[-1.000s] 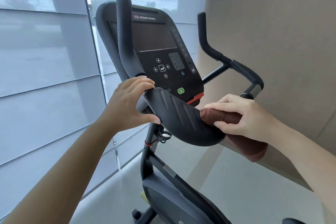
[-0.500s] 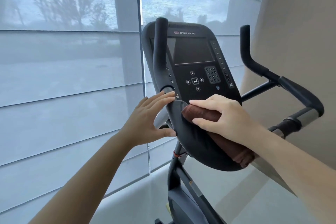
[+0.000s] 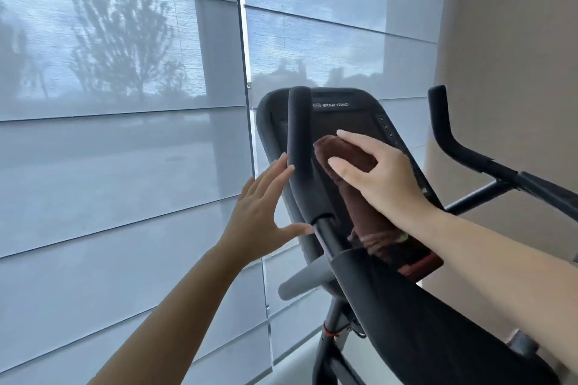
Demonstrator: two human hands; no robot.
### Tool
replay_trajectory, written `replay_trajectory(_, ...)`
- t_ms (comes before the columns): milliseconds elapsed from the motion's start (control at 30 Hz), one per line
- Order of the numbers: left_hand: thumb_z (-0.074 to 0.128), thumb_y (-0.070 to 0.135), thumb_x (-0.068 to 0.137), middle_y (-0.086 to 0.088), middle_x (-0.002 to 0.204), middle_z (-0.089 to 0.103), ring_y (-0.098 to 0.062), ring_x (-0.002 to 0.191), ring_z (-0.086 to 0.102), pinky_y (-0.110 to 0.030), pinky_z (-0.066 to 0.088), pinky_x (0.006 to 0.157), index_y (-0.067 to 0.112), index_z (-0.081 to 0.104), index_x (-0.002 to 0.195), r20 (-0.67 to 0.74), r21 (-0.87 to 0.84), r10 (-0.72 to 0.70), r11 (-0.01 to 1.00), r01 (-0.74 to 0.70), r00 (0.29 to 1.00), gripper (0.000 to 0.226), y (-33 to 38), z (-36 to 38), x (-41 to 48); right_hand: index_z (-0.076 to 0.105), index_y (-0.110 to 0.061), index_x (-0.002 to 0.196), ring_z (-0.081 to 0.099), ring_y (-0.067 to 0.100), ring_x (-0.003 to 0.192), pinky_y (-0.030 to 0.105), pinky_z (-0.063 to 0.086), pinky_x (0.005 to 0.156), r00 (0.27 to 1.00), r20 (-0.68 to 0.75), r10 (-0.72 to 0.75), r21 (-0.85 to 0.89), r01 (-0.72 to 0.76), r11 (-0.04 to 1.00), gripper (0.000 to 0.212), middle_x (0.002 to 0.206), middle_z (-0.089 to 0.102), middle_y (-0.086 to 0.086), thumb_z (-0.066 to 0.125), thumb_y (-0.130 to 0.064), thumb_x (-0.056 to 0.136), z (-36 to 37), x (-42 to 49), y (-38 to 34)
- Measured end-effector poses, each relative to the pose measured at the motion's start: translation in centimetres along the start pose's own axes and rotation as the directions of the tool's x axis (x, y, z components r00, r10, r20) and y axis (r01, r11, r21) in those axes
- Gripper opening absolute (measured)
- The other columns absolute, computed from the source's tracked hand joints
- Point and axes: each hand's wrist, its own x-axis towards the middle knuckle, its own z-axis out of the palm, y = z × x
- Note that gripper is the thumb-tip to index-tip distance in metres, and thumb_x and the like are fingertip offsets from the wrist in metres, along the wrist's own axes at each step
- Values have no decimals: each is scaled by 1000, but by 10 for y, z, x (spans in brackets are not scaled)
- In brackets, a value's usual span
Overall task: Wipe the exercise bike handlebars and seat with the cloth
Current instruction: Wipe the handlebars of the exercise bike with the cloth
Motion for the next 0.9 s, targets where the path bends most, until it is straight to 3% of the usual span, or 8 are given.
replay_trajectory(167, 48, 80, 53, 12, 150, -2, -14, 139, 13, -45, 18, 113, 18, 12, 144, 119, -22, 62, 998, -60, 991, 115, -26, 0, 32, 55, -22, 123, 47, 1, 96, -8, 26, 80, 959, -281, -43, 31, 54, 998, 40, 115, 58, 5, 63, -26, 84, 42, 75, -1)
replay_trajectory(267, 49, 81, 52, 17, 149, -6, -4, 137, 7, -41, 18, 113, 25, 3, 141, 111, -85, 92, 993, -83, 990, 115, -34, 4, 38, 51, -23, 128, 49, 5, 93, -7, 29, 77, 965, -262, -20, 61, 37, 997, 46, 107, 51, 3, 63, -29, 84, 64, 86, 3)
replay_trajectory(367, 60, 72, 50, 14, 151, -2, -7, 139, 8, -37, 20, 112, 22, 6, 142, 88, -200, 97, 977, -78, 991, 118, -35, 9, 38, 46, -27, 132, 45, -1, 91, -7, 27, 79, 983, -169, -65, 3, 66, 998, 57, 104, 46, 1, 68, -30, 79, 67, 71, 12)
replay_trajectory(467, 66, 64, 50, 9, 152, 5, 1, 138, 10, -21, 19, 111, 16, 13, 143, 54, -272, 103, 959, -84, 993, 118, -34, 11, 39, 48, -33, 129, 47, -4, 95, -6, 28, 84, 996, 71, -54, -17, 55, 998, 55, 108, 48, -2, 69, -26, 78, 53, 46, 19)
replay_trajectory(600, 72, 56, 50, 4, 151, 8, 1, 136, 11, -8, 15, 106, 14, 15, 141, 38, -257, 109, 962, -96, 993, 116, -35, 14, 38, 56, -47, 115, 54, 0, 96, 10, 38, 88, 887, 455, 80, -46, -66, 997, 43, 102, 55, -7, 68, -30, 77, 22, 16, 18)
replay_trajectory(667, 72, 55, 48, 8, 150, 7, 2, 136, 10, -11, 16, 106, 17, 14, 140, 38, -270, 95, 959, -82, 995, 116, -34, 13, 38, 58, -49, 111, 55, -1, 96, 11, 39, 88, 866, 498, 57, -75, -23, 997, 42, 101, 57, -8, 69, -29, 76, 14, 7, 15)
replay_trajectory(800, 70, 62, 46, 10, 151, 9, -3, 138, 14, -32, 24, 111, 16, 18, 142, 43, -291, 48, 956, -33, 998, 119, -31, 12, 37, 57, -30, 120, 54, 2, 96, 4, 34, 89, 976, 183, -121, -18, 126, 992, 47, 106, 59, 2, 70, -17, 77, 15, 20, 9)
replay_trajectory(900, 60, 74, 47, 14, 150, 6, -5, 139, 11, -32, 20, 111, 21, 12, 141, 52, -284, 51, 958, -35, 997, 118, -29, 10, 36, 54, -21, 125, 47, 0, 96, 0, 30, 90, 972, -151, -181, -26, 179, 984, 46, 108, 53, 5, 67, -15, 81, 32, 58, 6)
